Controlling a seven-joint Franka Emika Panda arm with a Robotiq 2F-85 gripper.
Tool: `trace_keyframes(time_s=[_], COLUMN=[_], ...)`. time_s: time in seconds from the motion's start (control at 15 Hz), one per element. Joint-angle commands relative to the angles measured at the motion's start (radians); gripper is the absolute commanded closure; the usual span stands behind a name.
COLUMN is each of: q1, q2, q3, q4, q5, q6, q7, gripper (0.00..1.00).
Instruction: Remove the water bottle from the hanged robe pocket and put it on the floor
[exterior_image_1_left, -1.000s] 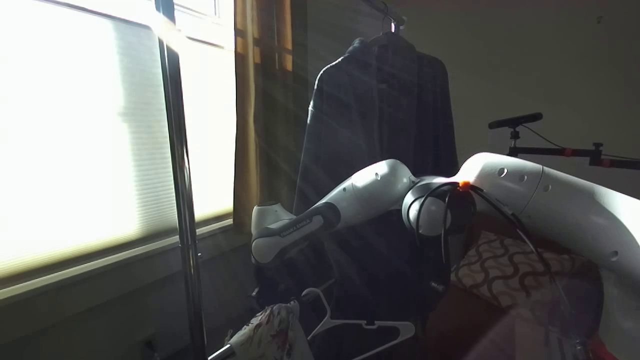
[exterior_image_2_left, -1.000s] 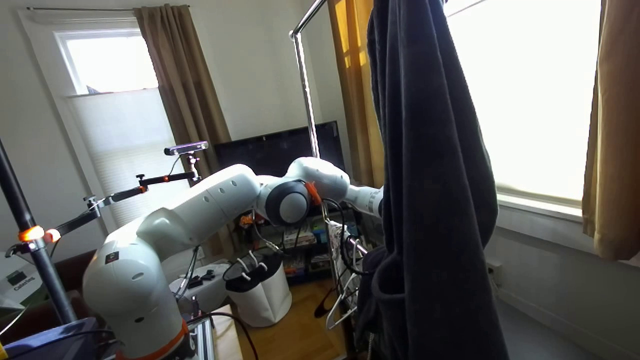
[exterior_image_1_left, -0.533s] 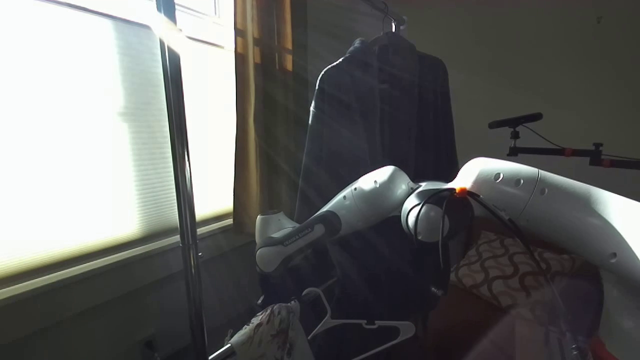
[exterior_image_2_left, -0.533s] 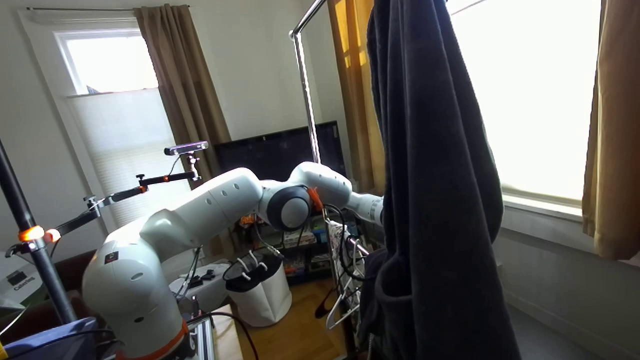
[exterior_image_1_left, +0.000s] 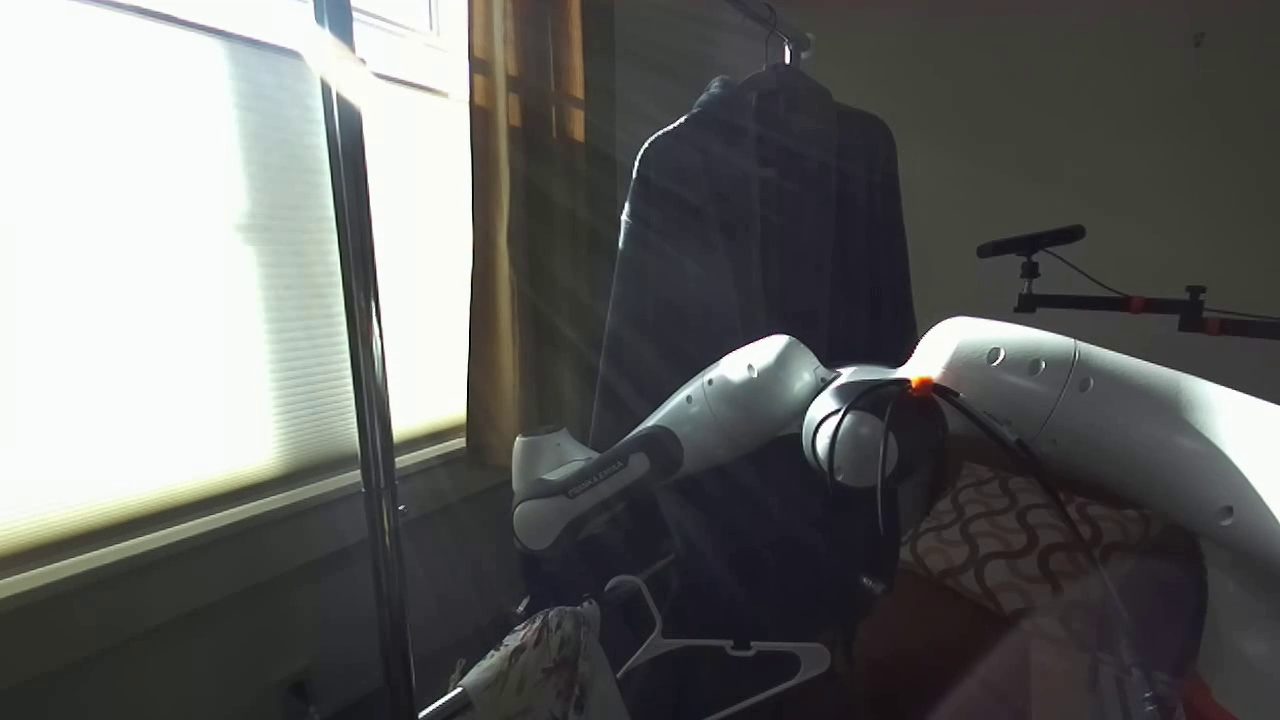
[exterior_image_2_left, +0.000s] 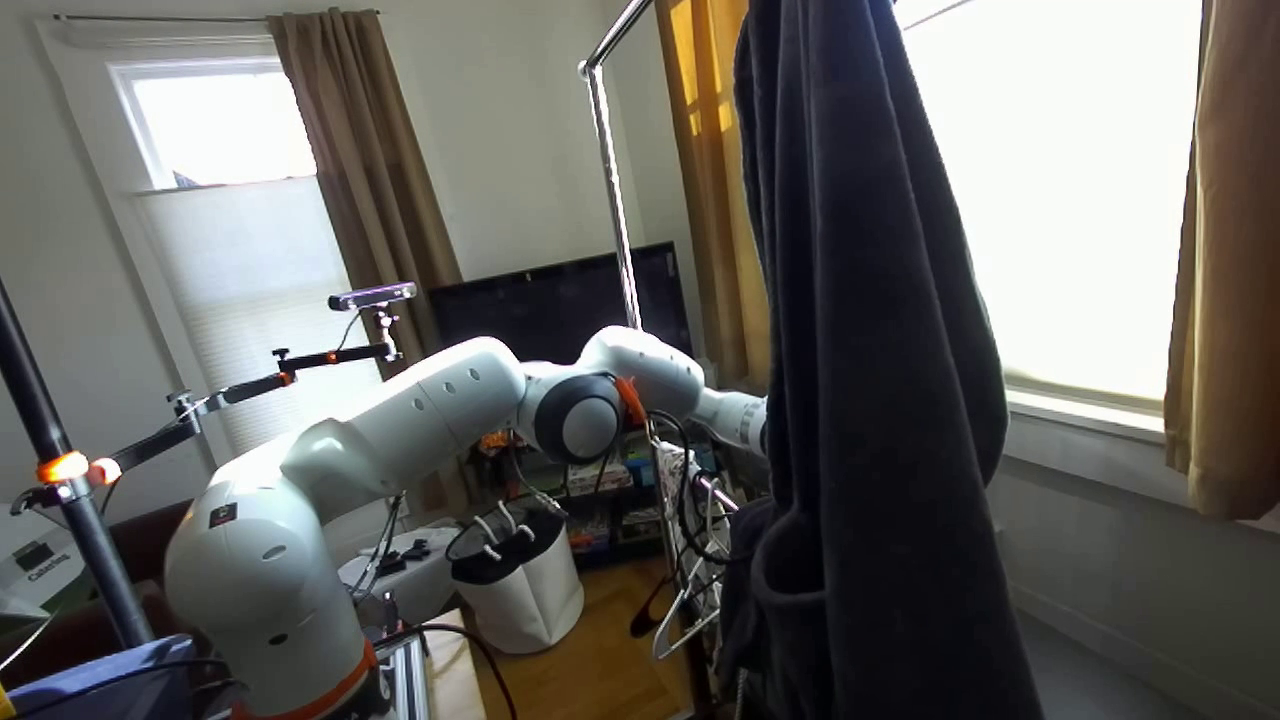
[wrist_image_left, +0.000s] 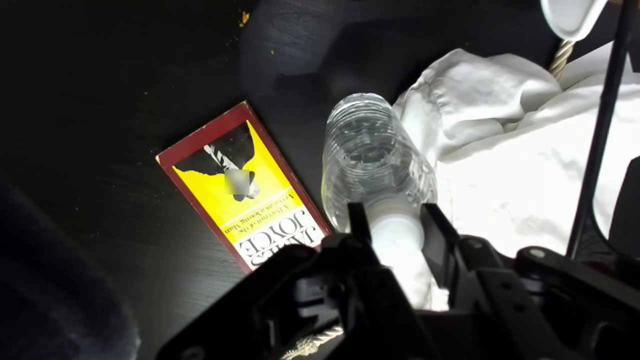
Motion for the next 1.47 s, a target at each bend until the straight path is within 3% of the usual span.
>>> trace_keyframes(time_s=[0.0,0.73,0.8,1.2,1.4], q1=[-0.003,-0.004,-0.004,-0.005,-0.004], q2=[0.013,0.034,0.035,0.001,-0.058], q3=[0.001,0.002,0.002,0.005,0.017], q4=[-0.005,-0.004,-0.003,-0.017,-0.048], q5=[0.009,0.009,0.01,0.011,0.015], q6=[0.004,-0.002,-0.006,-0.013,-0.019], q7=[0.018,0.04,0.041,0.044,0.029], gripper=[0.92,0.92,0.5,0.06,0.0])
